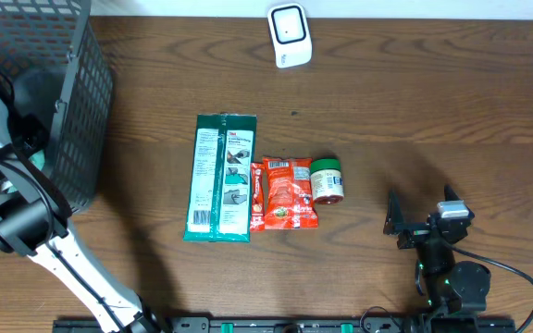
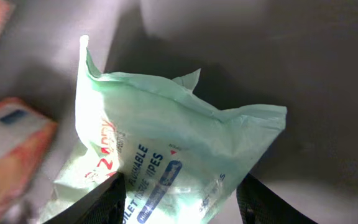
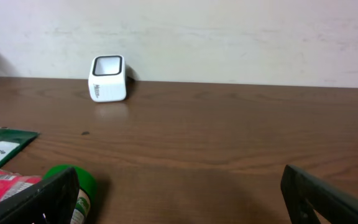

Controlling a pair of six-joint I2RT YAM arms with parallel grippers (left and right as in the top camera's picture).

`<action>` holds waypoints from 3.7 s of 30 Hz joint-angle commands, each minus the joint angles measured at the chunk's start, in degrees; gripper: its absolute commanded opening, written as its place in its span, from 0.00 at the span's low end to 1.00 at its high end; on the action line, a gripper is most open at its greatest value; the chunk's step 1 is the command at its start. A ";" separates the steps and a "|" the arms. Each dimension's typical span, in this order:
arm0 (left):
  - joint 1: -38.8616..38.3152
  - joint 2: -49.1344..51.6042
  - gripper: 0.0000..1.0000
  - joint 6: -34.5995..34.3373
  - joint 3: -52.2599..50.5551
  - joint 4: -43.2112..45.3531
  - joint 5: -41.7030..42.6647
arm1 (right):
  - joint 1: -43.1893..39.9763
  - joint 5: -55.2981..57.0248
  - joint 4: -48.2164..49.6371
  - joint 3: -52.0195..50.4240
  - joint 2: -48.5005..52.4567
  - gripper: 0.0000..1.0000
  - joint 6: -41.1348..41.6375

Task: Scan the item barcode
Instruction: 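Reach the left gripper into the basket and grasp the pale green wipes pack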

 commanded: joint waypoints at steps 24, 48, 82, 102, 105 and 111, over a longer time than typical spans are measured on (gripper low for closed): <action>-6.97 -4.00 0.64 0.33 -4.26 3.37 4.61 | -0.57 0.11 -0.22 -0.07 -0.17 0.99 0.15; -6.47 -6.93 0.07 -1.68 -13.09 10.25 -6.10 | -0.57 0.09 -0.22 -0.07 -0.17 0.99 0.15; -8.39 -53.77 0.69 -7.98 -12.81 7.76 14.10 | -0.57 0.11 -0.22 -0.07 -0.17 0.99 0.15; -3.67 -22.43 0.98 6.21 -12.81 10.67 4.87 | -0.57 0.11 -0.22 -0.07 -0.17 0.99 0.15; -3.21 -18.34 0.98 10.01 -12.81 10.67 4.87 | -0.57 0.11 -0.22 -0.07 -0.17 0.99 0.15; -3.13 -13.29 0.98 12.94 -12.81 10.93 4.81 | -0.57 0.11 -0.22 -0.07 -0.17 0.99 0.15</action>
